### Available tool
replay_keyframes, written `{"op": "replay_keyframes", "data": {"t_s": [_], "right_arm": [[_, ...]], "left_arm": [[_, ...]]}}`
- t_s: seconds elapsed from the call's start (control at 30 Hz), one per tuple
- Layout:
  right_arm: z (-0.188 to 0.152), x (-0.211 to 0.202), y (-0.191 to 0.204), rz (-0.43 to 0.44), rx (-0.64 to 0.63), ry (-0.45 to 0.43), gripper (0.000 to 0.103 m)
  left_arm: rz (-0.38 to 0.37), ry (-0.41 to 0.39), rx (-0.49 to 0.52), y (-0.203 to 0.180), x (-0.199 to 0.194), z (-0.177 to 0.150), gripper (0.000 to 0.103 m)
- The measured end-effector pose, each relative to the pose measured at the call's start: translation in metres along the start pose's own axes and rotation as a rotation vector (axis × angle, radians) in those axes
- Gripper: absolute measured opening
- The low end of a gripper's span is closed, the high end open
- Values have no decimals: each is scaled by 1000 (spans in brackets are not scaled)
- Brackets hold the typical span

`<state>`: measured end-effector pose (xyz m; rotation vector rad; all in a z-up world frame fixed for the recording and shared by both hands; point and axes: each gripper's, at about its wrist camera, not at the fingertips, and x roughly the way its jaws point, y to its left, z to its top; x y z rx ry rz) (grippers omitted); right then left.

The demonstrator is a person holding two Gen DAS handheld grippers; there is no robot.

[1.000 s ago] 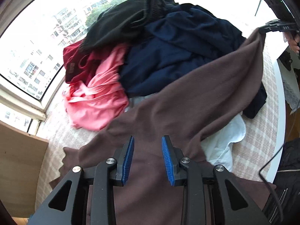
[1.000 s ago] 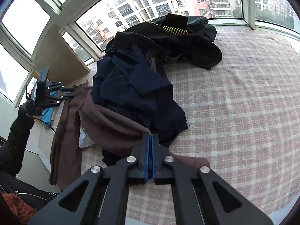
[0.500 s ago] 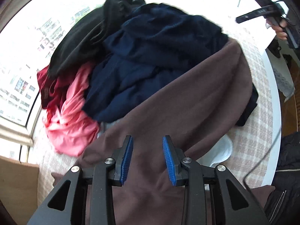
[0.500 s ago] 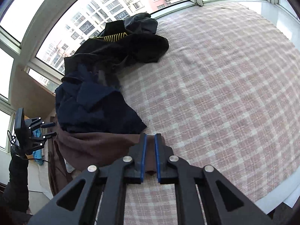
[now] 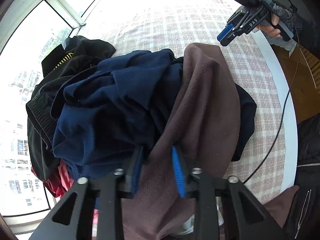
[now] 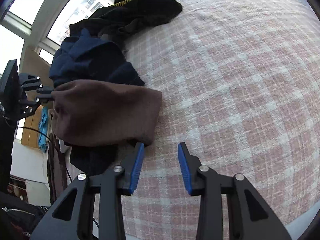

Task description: Fold clothes

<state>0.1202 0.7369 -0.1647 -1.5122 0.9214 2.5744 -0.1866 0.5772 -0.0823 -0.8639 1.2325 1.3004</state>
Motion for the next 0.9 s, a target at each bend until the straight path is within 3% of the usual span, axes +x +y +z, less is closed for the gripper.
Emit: {"op": "replay_keyframes", "data": {"t_s": [0.2,0.37,0.4,0.43,0.47,0.57,0.73,0.83,0.87,0.9], "right_arm": [[-3,21,43,-70,-262,-12,35],[-4,32,46,-35,-277,-6,33],[-6,31,44,-33,-276,-7,30],[-7,30,43,-31,-274,-8,17],[-10,29,42,-34,-277,-7,15],[-19,23,38,-36,-294,1,15],[-20,6,43,-76,-322,-25,28],[-19,-13,48,-108,-343,-51,29],[-19,-19,50,-119,-350,-60,27],[-18,-25,52,-130,-357,-69,6]], "left_arm": [[-4,14,-48,5,-9,-3,6],[-8,17,-83,10,-5,2,6],[-7,18,-83,10,-5,2,6],[-6,19,-86,11,-6,1,6],[-4,20,-90,11,-7,0,6],[-2,24,-89,10,-9,0,6],[-4,35,-94,13,-5,2,6],[1,42,-94,11,-4,3,6],[3,44,-93,10,-4,3,6],[3,45,-92,9,-5,2,6]]}}
